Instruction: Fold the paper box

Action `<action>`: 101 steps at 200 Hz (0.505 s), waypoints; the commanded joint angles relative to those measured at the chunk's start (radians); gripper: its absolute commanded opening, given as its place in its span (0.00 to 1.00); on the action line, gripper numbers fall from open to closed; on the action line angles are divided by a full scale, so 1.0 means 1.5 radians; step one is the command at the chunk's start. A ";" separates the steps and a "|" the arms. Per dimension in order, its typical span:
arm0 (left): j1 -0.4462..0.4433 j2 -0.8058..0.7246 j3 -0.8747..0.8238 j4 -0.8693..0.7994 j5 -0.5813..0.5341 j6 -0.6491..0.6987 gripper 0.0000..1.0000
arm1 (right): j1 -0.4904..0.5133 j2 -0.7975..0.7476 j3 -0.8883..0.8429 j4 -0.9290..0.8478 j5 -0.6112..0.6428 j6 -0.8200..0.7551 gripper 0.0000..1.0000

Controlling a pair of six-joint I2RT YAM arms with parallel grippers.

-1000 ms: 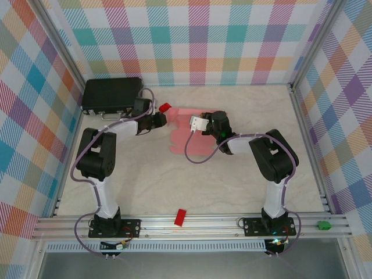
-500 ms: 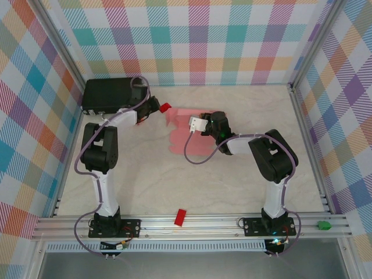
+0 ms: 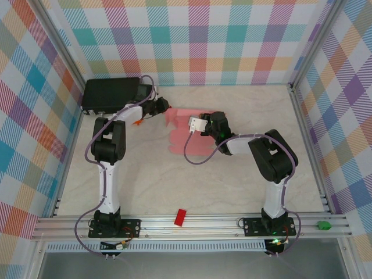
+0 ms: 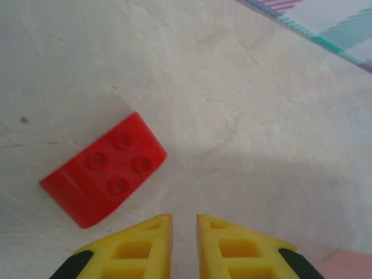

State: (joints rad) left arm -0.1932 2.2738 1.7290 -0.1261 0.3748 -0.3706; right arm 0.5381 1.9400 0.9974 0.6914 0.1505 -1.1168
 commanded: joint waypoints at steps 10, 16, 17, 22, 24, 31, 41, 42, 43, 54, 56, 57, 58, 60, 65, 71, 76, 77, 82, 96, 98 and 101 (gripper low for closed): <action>0.001 -0.031 -0.040 -0.011 0.086 0.040 0.18 | 0.006 0.026 0.014 -0.017 0.007 -0.011 0.04; 0.001 -0.034 -0.048 -0.011 0.095 0.043 0.18 | 0.006 0.027 0.014 -0.017 0.008 -0.012 0.04; 0.000 -0.035 -0.050 -0.010 0.095 0.043 0.18 | 0.006 0.027 0.014 -0.017 0.008 -0.012 0.04; 0.001 -0.038 -0.056 -0.008 0.099 0.045 0.18 | 0.006 0.028 0.014 -0.018 0.008 -0.012 0.04; 0.000 -0.039 -0.059 -0.008 0.103 0.045 0.18 | 0.006 0.028 0.015 -0.018 0.008 -0.012 0.04; 0.001 -0.043 -0.068 -0.008 0.111 0.049 0.19 | 0.005 0.029 0.015 -0.019 0.009 -0.012 0.04; 0.001 -0.048 -0.077 -0.010 0.117 0.053 0.18 | 0.005 0.030 0.016 -0.019 0.011 -0.012 0.04; 0.001 -0.048 -0.078 -0.011 0.117 0.053 0.18 | 0.006 0.030 0.016 -0.019 0.011 -0.012 0.04; 0.001 -0.049 -0.079 -0.011 0.117 0.053 0.18 | 0.006 0.030 0.016 -0.019 0.011 -0.012 0.04; 0.001 -0.055 -0.090 -0.011 0.123 0.055 0.18 | 0.006 0.031 0.018 -0.019 0.012 -0.012 0.04; 0.001 -0.055 -0.092 -0.010 0.122 0.056 0.18 | 0.007 0.031 0.019 -0.019 0.012 -0.012 0.04; 0.000 -0.057 -0.093 -0.009 0.122 0.056 0.18 | 0.006 0.031 0.018 -0.019 0.012 -0.012 0.04; 0.000 -0.057 -0.094 -0.008 0.123 0.055 0.18 | 0.006 0.031 0.018 -0.019 0.012 -0.012 0.04; 0.001 -0.058 -0.097 -0.007 0.124 0.055 0.18 | 0.006 0.031 0.018 -0.019 0.012 -0.012 0.04; 0.001 -0.062 -0.102 -0.002 0.125 0.054 0.18 | 0.006 0.031 0.019 -0.018 0.012 -0.012 0.04; 0.000 -0.066 -0.108 0.000 0.125 0.054 0.18 | 0.006 0.031 0.019 -0.019 0.011 -0.012 0.04; 0.001 -0.067 -0.112 0.002 0.127 0.054 0.19 | 0.006 0.031 0.019 -0.020 0.011 -0.012 0.04; 0.000 -0.067 -0.112 0.003 0.127 0.054 0.19 | 0.006 0.031 0.019 -0.020 0.011 -0.012 0.04; 0.001 -0.069 -0.113 0.003 0.131 0.055 0.18 | 0.006 0.031 0.020 -0.020 0.011 -0.012 0.04; 0.001 -0.075 -0.117 0.006 0.142 0.052 0.19 | 0.006 0.032 0.022 -0.023 0.013 -0.012 0.04; 0.000 -0.075 -0.118 0.006 0.142 0.052 0.19 | 0.006 0.032 0.022 -0.022 0.013 -0.012 0.04; 0.001 -0.076 -0.118 0.006 0.144 0.051 0.19 | 0.006 0.032 0.022 -0.023 0.013 -0.013 0.04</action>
State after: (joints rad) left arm -0.1932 2.2292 1.5661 -0.1291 0.5278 -0.3161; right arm 0.5381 1.9564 1.0138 0.6956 0.1688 -1.1351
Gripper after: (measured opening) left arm 0.185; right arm 0.063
